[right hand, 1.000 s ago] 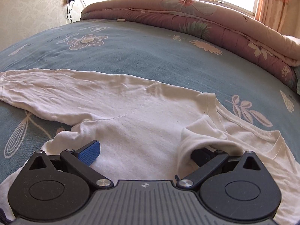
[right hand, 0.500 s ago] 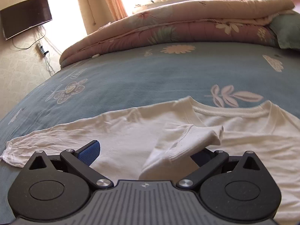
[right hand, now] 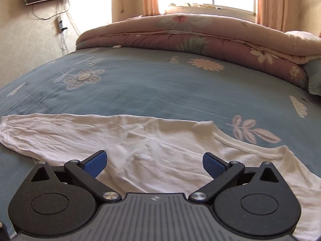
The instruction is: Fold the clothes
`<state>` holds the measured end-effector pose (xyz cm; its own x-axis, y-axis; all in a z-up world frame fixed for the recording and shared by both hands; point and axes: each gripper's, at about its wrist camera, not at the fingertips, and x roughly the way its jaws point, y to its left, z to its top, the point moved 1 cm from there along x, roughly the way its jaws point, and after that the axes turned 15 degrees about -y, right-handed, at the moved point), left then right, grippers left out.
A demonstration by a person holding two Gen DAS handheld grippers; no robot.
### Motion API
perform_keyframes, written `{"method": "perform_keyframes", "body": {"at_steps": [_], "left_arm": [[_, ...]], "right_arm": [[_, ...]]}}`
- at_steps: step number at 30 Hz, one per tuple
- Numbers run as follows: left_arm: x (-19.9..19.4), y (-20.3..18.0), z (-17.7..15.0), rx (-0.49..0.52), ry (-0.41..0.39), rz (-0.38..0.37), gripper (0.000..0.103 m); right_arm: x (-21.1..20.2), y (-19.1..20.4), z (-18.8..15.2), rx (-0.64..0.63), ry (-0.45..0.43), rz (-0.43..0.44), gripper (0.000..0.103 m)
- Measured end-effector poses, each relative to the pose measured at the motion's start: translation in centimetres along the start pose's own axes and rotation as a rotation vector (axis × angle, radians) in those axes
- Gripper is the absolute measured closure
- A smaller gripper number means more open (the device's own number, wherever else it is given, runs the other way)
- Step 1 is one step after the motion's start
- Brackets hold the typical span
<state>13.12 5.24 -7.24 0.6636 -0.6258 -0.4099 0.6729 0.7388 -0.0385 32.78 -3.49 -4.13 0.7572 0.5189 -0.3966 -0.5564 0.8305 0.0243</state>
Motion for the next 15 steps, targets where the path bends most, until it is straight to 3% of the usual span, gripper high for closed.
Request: {"method": "perform_keyframes", "body": {"at_steps": [7,11,15], "left_arm": [[0.7,-1.2,0.7,0.023,-0.031,-0.1,0.001],[1.7,-1.8,0.9,0.027,-0.033,-0.147,0.001],[3.1,-2.0,0.9,0.031,-0.011,-0.157,0.001]], "right_arm": [[-5.2,-10.6,-2.3,0.091,0.016,-0.26,0.0],[-8.4,-15.1,-4.5,0.261,-0.015,-0.285,0.0],[-10.6,-17.5,-8.1,0.375,0.014,-0.31,0.0]]}}
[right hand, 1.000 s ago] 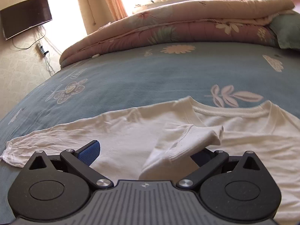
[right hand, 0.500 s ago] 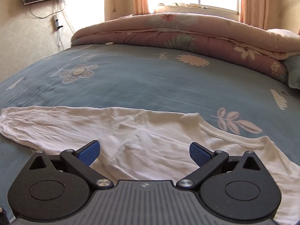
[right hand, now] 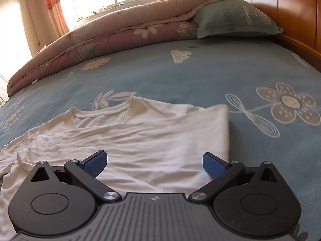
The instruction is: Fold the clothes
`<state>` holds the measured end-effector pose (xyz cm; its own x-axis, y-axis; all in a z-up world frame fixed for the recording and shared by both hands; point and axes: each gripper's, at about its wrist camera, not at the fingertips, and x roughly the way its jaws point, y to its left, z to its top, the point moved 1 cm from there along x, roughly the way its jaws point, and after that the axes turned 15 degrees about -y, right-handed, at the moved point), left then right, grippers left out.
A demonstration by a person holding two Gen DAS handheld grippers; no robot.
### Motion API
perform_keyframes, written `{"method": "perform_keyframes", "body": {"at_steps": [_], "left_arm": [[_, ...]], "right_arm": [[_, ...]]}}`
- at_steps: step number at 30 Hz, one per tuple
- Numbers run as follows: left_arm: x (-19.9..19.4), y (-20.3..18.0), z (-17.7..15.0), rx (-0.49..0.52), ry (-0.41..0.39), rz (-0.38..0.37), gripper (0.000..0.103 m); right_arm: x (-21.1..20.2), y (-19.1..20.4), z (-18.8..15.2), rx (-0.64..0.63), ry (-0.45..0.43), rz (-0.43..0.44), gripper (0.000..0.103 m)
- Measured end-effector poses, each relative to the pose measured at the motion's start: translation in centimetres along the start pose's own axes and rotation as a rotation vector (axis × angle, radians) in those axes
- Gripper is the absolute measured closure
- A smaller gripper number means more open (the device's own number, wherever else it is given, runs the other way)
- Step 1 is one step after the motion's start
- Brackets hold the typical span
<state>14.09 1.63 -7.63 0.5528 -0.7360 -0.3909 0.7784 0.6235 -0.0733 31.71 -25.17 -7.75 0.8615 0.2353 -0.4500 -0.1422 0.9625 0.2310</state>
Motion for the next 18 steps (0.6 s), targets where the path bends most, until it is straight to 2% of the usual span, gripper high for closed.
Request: {"method": "perform_keyframes", "body": {"at_steps": [2,6,8,11,14,16,18], "left_arm": [[0.5,0.1,0.0,-0.003,0.01,-0.002,0.001],[1.3,0.1,-0.3,-0.004,0.028,-0.004,0.001],[1.7,0.2,-0.5,-0.004,0.043,-0.003,0.001],[2.2,0.3,-0.8,-0.003,0.057,-0.003,0.001],[2.2,0.5,-0.7,-0.01,0.052,-0.013,0.001],[2.4,0.7,-0.7,-0.016,0.049,-0.017,0.001],[2.6,0.7,-0.7,-0.014,0.048,-0.017,0.001]], "right_arm": [[-0.8,-1.0,-0.7,0.005,-0.002,0.023,0.0],[-1.8,-2.0,0.9,0.063,-0.07,0.063,0.0],[-1.2,-2.4,2.2,0.122,-0.102,0.107,0.0],[1.2,-2.7,3.1,0.143,-0.083,0.142,0.0],[4.7,-3.9,2.7,0.13,-0.024,0.074,0.0],[6.0,-4.5,2.8,0.106,-0.052,0.076,0.0],[7.0,-4.7,3.6,0.109,-0.041,0.081,0.0]]}}
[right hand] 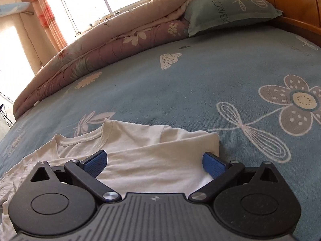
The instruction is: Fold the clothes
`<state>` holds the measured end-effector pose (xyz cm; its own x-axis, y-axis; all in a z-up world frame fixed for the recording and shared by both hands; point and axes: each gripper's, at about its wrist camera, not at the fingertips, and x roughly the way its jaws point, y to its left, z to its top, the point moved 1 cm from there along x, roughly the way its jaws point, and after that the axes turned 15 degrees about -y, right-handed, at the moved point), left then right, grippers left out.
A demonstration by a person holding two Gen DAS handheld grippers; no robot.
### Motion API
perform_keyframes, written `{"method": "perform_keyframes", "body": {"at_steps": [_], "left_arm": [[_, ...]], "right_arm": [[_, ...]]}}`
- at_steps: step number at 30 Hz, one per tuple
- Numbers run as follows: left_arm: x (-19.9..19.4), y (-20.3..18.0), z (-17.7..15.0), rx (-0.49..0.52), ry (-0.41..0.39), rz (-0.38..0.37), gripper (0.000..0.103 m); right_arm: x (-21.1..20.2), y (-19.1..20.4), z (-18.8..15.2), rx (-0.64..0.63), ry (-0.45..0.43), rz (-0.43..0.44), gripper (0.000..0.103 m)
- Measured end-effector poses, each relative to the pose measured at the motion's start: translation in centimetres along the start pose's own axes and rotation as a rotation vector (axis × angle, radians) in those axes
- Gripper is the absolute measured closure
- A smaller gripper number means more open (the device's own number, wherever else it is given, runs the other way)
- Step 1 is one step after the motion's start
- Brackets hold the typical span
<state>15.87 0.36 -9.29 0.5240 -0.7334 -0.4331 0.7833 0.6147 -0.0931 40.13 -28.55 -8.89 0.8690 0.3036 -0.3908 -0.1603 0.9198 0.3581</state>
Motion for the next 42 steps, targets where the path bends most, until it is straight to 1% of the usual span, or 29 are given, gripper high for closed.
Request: {"method": "perform_keyframes", "body": {"at_steps": [3,5,11,15,18,22,23,25,27,30,33,35,38,40,41,42], "left_arm": [[0.1,-0.1,0.1,0.005,0.002,0.004,0.001],[0.1,-0.2,0.0,0.008,0.003,0.006,0.001],[-0.1,-0.2,0.0,0.015,0.005,0.01,0.001],[-0.1,-0.4,0.0,0.02,0.008,0.017,0.001],[-0.1,-0.5,-0.1,0.026,0.01,0.021,0.001],[-0.1,-0.5,-0.1,0.024,0.009,0.023,0.001],[-0.2,-0.5,-0.1,0.024,0.009,0.023,0.001],[-0.2,-0.5,-0.1,0.026,0.009,0.024,0.001],[-0.2,-0.5,-0.2,0.028,0.01,0.025,0.001],[-0.2,-0.4,-0.2,0.025,0.008,0.024,0.001],[-0.3,-0.4,-0.2,0.023,0.007,0.023,0.001],[-0.4,-0.4,-0.1,0.024,0.006,0.025,0.001],[-0.5,-0.4,-0.2,0.024,0.007,0.027,0.001],[-0.5,-0.5,-0.2,0.028,0.008,0.031,0.001],[-0.5,-0.6,-0.2,0.029,0.009,0.032,0.001],[-0.5,-0.6,-0.2,0.029,0.01,0.033,0.001]], "right_arm": [[0.7,0.4,1.1,-0.033,0.004,-0.041,0.0],[-0.1,0.9,1.5,-0.028,-0.004,-0.043,0.0],[-5.5,1.4,0.7,0.043,-0.018,0.023,0.0],[-8.8,0.5,-0.3,0.063,-0.025,0.008,0.0],[-9.3,-1.0,-1.5,0.138,0.027,0.028,0.0],[-10.1,-1.5,-3.3,0.213,0.084,0.093,0.0],[-10.4,-1.4,-3.5,0.205,0.082,0.091,0.0],[-10.9,-0.9,-3.3,0.165,0.048,0.068,0.0],[-10.8,-0.8,-2.7,0.164,0.013,0.067,0.0],[-9.3,-0.8,-2.6,0.191,0.031,0.06,0.0],[-8.8,-0.6,-3.2,0.226,0.047,0.079,0.0],[-9.3,-0.4,-3.7,0.248,0.067,0.118,0.0],[-10.9,0.3,-4.2,0.2,0.098,0.107,0.0],[-12.2,0.8,-3.9,0.137,0.06,0.056,0.0],[-12.7,0.9,-3.6,0.127,0.031,0.047,0.0],[-13.0,0.9,-3.2,0.148,0.009,0.064,0.0]]}}
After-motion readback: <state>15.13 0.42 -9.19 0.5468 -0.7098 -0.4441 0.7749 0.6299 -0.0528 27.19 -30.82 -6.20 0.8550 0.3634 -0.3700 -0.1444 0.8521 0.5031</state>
